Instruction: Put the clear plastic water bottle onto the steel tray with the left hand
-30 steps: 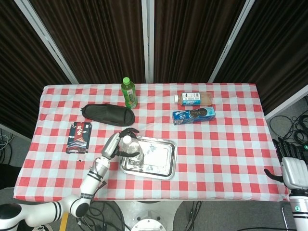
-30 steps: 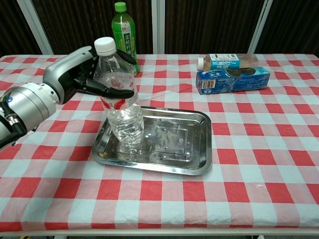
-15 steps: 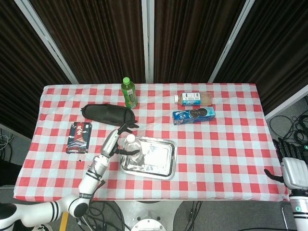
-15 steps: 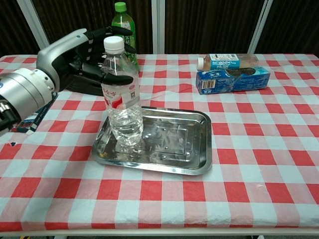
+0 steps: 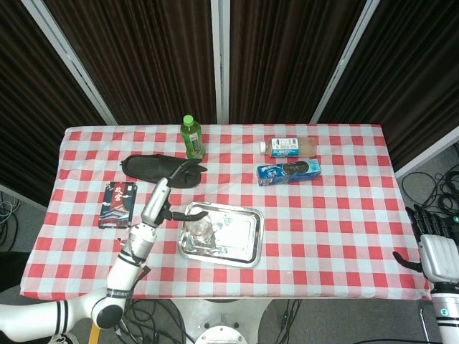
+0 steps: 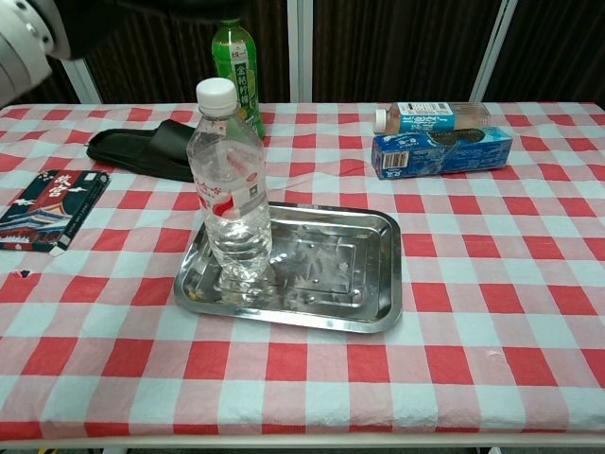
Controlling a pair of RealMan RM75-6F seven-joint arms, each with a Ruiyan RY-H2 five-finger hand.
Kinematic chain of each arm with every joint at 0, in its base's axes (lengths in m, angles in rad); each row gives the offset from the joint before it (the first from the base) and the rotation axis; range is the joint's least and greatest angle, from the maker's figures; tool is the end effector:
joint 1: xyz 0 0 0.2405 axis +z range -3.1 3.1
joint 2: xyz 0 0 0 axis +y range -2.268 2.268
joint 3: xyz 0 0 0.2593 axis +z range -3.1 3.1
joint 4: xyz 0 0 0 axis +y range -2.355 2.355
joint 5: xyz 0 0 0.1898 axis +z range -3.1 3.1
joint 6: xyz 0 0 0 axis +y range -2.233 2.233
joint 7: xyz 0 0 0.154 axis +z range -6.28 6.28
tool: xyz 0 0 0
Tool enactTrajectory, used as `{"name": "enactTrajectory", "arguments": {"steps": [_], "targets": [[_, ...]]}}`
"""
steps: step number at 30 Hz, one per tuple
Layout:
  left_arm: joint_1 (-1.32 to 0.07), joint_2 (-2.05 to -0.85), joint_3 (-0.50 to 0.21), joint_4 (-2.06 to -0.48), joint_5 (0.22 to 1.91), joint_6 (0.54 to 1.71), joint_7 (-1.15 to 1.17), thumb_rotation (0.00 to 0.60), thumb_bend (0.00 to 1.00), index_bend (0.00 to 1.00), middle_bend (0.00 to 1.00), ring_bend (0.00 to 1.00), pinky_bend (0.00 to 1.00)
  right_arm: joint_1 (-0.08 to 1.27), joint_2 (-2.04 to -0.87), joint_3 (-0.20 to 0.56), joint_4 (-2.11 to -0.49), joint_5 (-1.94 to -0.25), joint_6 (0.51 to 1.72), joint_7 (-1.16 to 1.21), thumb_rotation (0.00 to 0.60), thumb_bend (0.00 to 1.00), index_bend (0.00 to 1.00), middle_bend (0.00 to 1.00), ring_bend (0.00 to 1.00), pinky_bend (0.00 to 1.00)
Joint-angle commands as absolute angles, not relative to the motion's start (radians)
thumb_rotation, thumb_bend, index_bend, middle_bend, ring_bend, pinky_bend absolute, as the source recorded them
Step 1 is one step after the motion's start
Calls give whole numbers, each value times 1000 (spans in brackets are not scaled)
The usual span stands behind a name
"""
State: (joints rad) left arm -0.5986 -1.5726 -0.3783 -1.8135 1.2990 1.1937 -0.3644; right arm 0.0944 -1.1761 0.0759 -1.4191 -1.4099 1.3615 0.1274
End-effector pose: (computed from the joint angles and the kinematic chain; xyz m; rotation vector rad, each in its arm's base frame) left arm -0.0719 0.3153 0.0601 -1.2878 -1.6449 -1.9248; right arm -0.3535 -0.1988 0.1742 1.3247 -1.0005 0.8105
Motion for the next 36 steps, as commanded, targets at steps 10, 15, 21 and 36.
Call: {"name": "enactTrajectory", "arguments": {"steps": [10, 15, 21, 36], "targets": [[-527, -1319, -380, -1582, 1319, 1314, -18, 600, 254, 382, 379, 252, 313, 94, -1185, 74, -1410, -1415, 1368, 114, 600, 105, 0, 0, 0, 0], [-456, -1242, -294, -1436, 1414, 1374, -5, 600, 236, 366, 374, 251, 288, 95, -1197, 69, -1397, -1419, 1367, 94, 600, 105, 0, 0, 0, 0], [-350, -1177, -160, -1421, 1471, 1406, 23, 600, 189, 355, 363, 252, 265, 92, -1216, 67, -1373, -1425, 1382, 71, 600, 105, 0, 0, 0, 0], [-159, -1115, -15, -1507, 1466, 1491, 57, 600, 159, 344, 359, 243, 263, 95, -1221, 61, -1370, -1437, 1379, 69, 600, 105, 0, 0, 0, 0]]}}
